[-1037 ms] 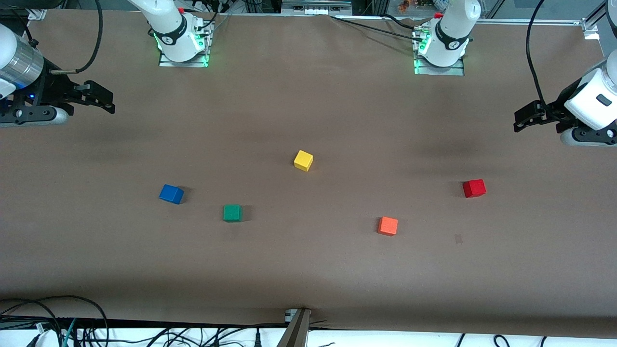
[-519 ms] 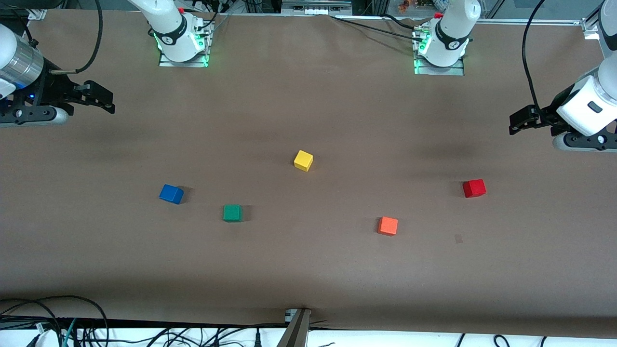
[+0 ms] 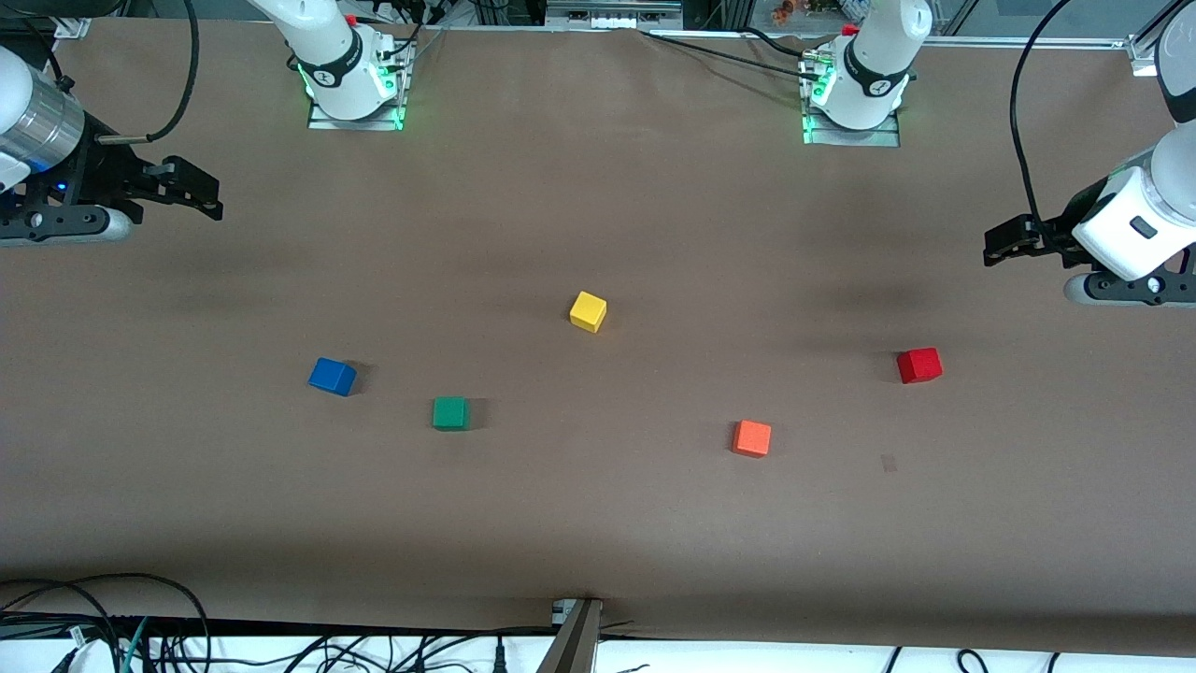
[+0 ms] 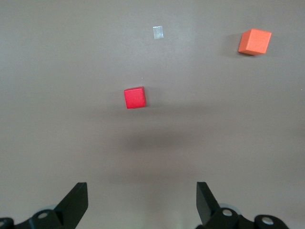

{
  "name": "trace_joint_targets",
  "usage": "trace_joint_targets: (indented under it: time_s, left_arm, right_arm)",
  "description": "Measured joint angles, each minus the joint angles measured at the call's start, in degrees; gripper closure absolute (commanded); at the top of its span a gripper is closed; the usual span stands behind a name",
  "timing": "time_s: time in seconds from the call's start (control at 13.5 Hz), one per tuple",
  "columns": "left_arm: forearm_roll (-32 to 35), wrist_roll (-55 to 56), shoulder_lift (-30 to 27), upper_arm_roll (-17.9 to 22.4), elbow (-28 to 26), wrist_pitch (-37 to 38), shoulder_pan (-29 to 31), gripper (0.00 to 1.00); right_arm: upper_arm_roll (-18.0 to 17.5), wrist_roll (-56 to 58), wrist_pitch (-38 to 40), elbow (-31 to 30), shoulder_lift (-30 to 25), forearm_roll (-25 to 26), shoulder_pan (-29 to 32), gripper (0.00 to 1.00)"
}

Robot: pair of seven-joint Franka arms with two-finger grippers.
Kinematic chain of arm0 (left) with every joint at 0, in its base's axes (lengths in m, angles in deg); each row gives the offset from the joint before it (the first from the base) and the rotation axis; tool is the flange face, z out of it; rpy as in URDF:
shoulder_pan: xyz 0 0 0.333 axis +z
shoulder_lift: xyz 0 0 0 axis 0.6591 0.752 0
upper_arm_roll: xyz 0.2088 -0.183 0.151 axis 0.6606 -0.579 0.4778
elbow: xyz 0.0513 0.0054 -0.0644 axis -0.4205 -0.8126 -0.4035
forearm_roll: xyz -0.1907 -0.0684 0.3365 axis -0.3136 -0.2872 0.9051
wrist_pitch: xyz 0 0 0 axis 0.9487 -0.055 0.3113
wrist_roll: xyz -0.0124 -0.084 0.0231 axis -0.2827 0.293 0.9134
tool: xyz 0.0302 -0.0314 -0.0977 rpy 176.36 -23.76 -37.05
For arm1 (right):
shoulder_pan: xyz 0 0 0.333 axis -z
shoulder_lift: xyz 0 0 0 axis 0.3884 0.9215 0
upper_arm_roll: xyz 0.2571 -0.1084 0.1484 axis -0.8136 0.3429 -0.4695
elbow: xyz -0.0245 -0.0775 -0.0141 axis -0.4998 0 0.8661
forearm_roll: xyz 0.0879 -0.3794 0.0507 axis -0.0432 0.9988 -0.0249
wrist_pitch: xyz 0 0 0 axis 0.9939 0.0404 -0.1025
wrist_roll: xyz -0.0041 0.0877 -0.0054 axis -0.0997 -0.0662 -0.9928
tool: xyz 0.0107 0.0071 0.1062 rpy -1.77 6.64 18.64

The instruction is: Pass red block to right arm, stack on blue

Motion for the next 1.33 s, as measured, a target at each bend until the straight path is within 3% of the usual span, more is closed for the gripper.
trace_joint_targets:
  time_s: [0.89,1.33]
  left_arm:
    - [0.46,0.22,3.77,0.17,-1.10,-0.74,0.34,0.00]
    - [3.17,4.45,6.49,0.17,-17.12,-22.48,0.78,0.00]
  right_arm:
    - [0.00,0.00,0.04,0.01,0.00,0.00,0.00,0.00]
    - [0.00,0.00,0.05,0.03,0.00,0.00,0.00,0.00]
